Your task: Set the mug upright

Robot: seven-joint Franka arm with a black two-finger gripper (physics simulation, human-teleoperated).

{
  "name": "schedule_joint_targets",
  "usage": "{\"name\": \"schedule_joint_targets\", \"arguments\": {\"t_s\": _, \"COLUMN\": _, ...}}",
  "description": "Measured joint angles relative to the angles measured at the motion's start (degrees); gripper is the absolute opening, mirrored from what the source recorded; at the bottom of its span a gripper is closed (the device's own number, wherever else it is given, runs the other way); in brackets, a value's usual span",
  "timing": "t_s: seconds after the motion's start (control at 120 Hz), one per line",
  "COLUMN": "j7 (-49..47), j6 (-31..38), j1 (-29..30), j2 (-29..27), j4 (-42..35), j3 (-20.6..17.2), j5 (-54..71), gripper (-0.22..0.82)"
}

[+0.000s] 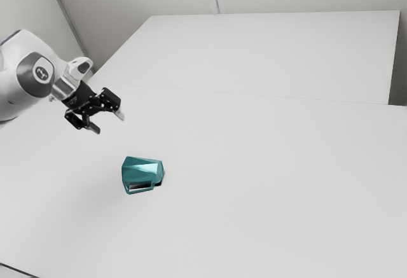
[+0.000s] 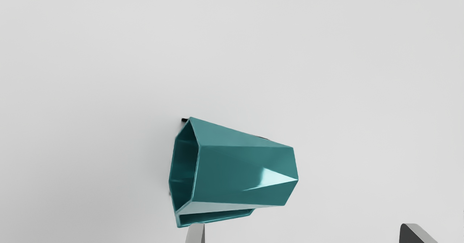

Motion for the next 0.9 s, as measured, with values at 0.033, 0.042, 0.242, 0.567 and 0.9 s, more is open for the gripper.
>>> {"name": "schedule_joint_targets", "arguments": {"t_s": 0.033, "j7": 0.57, "j6": 1.23, "j1": -0.01, "j2": 0.02, "j4": -1.63, "j3": 1.13, "j5": -1.67, "gripper": 0.58}}
{"name": "schedule_joint_targets", "arguments": {"t_s": 0.042, "j7": 0.73, "j6": 1.51, "j1": 0.00, "j2": 0.02, "j4": -2.01, "j3": 1.41, "j5": -2.12, "gripper": 0.58}}
{"name": "schedule_joint_targets", "arguments": {"t_s": 0.242, "j7": 6.36, "j6": 5.54, "j1": -0.48, "j2": 1.67, "j4": -5.52, "j3": 7.23, "j5": -12.07, "gripper": 0.58}}
{"name": "schedule_joint_targets", "arguments": {"t_s": 0.567, "j7": 20.57, "j6": 2.10, "j1": -0.59, "j2": 5.91, "j4": -5.72, "j3": 13.09, "j5": -20.98, "gripper": 0.58}}
{"name": "schedule_joint_targets", "arguments": {"t_s": 0.9, "j7": 34.41, "j6": -4.60, "j1": -0.03, "j2": 10.43, "j4": -5.74, "j3": 14.55, "j5": -25.84, "gripper": 0.58}}
